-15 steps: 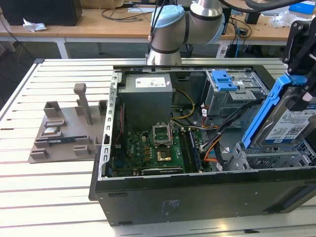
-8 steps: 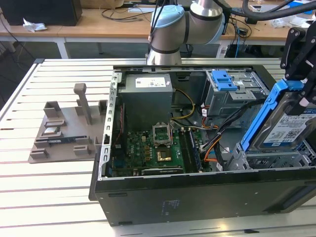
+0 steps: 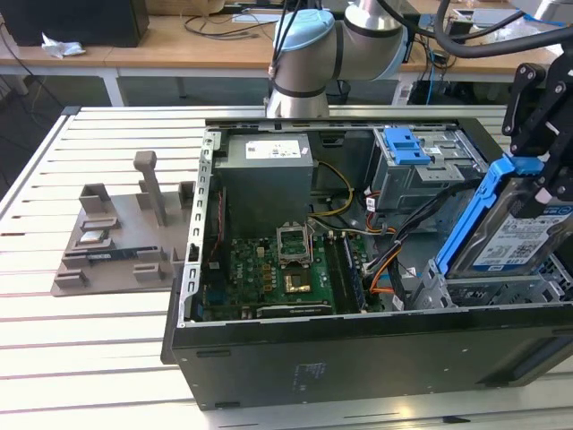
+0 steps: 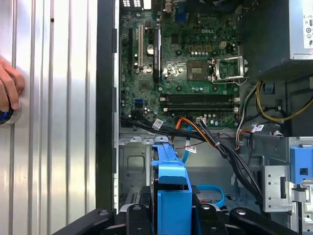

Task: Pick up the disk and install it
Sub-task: 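Insert the disk into the insertion slot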

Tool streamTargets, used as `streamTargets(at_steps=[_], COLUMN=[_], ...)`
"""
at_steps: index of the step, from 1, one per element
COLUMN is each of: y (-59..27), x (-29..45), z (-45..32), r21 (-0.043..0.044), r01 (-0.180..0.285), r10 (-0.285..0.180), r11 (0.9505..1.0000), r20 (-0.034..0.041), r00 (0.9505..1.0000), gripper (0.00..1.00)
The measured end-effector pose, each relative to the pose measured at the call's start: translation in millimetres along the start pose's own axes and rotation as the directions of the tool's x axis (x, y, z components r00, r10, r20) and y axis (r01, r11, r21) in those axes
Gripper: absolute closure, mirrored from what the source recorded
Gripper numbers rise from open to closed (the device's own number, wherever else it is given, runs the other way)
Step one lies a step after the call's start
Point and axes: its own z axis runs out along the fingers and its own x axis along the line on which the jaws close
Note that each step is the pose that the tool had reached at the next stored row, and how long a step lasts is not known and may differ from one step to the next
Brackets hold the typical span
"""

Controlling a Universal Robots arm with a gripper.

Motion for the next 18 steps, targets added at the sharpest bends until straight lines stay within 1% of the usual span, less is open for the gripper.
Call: streamTargets(at_steps=[18], y=[-0.5], x=[0.0], z=[9.5], r21=[0.0], r01=[0.0], r10=[0.0], r11=[1.0], r20=[0.0], r00=[1.0], gripper=[0.63])
